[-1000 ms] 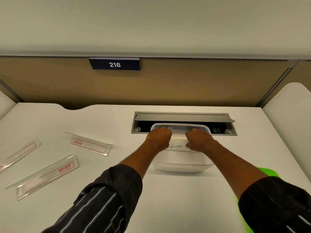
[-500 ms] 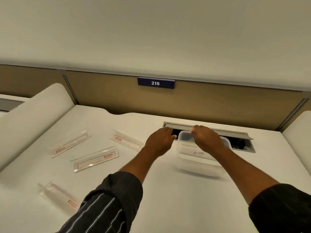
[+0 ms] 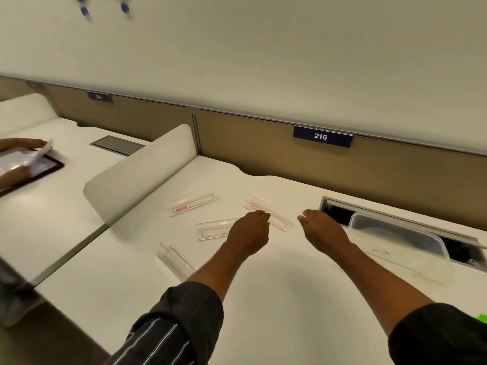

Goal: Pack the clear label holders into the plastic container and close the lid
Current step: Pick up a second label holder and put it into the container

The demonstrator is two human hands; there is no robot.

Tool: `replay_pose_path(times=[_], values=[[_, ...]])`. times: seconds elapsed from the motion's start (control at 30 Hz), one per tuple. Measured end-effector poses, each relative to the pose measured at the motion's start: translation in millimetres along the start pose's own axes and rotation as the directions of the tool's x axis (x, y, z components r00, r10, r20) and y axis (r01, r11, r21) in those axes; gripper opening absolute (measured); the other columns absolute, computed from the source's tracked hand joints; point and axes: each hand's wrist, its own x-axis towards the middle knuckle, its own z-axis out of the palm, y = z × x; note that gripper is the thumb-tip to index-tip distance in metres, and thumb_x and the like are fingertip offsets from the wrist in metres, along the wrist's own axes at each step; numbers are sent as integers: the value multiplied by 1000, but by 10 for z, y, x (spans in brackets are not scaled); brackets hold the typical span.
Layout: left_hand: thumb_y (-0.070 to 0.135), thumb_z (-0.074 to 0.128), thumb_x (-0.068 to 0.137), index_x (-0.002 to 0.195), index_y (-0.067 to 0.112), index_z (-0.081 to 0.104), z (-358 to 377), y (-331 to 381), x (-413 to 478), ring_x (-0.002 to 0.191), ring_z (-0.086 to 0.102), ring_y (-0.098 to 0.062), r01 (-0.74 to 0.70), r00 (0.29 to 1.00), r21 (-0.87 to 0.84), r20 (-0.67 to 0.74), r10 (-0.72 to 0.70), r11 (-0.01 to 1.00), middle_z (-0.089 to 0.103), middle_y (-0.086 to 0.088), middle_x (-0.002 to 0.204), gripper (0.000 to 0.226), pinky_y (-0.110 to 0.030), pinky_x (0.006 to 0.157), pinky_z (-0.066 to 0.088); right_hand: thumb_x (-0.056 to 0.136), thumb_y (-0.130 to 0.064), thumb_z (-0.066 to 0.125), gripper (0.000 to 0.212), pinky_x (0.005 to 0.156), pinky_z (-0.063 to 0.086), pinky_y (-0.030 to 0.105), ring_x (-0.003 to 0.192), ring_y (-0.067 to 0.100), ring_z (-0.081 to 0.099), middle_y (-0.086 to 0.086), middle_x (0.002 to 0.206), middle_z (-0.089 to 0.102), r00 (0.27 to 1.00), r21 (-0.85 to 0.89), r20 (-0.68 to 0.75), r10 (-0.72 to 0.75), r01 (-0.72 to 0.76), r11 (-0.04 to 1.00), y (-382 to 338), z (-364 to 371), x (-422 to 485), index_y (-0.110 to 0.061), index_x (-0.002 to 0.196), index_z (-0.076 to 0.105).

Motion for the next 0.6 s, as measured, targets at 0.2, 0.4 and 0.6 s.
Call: replay_pose_path(times=[0.2, 0.4, 0.6], values=[[12, 40, 91, 128, 18, 53, -109, -740, -420, 114, 54, -25, 224, 973, 73, 31, -227, 972, 58, -2, 127, 40, -40, 89, 48, 101, -37, 31, 39, 78, 47, 39, 99, 30, 58, 11, 109, 62, 993, -3, 70, -95, 95, 995, -602, 396, 85, -10, 114, 55], [25, 44, 94, 120, 14, 57, -91, -1359, -663, 110, 58, -24, 348, 936, 91, 11, -351, 933, 61, -3, 118, 31, -38, 88, 49, 101, -36, 30, 37, 77, 46, 40, 101, 29, 56, 9, 109, 60, 975, -26, 122, -184, 189, 982, -1121, 736, 181, -10, 115, 53], [27, 46, 95, 114, 13, 58, -91, -1679, -525, 103, 59, -24, 349, 937, 90, -71, -343, 933, 62, -3, 110, 26, -36, 80, 48, 101, -37, 30, 37, 75, 46, 38, 100, 29, 57, 9, 108, 59, 963, -33, 170, -207, 216, 976, -1398, 1070, 389, -10, 114, 53]])
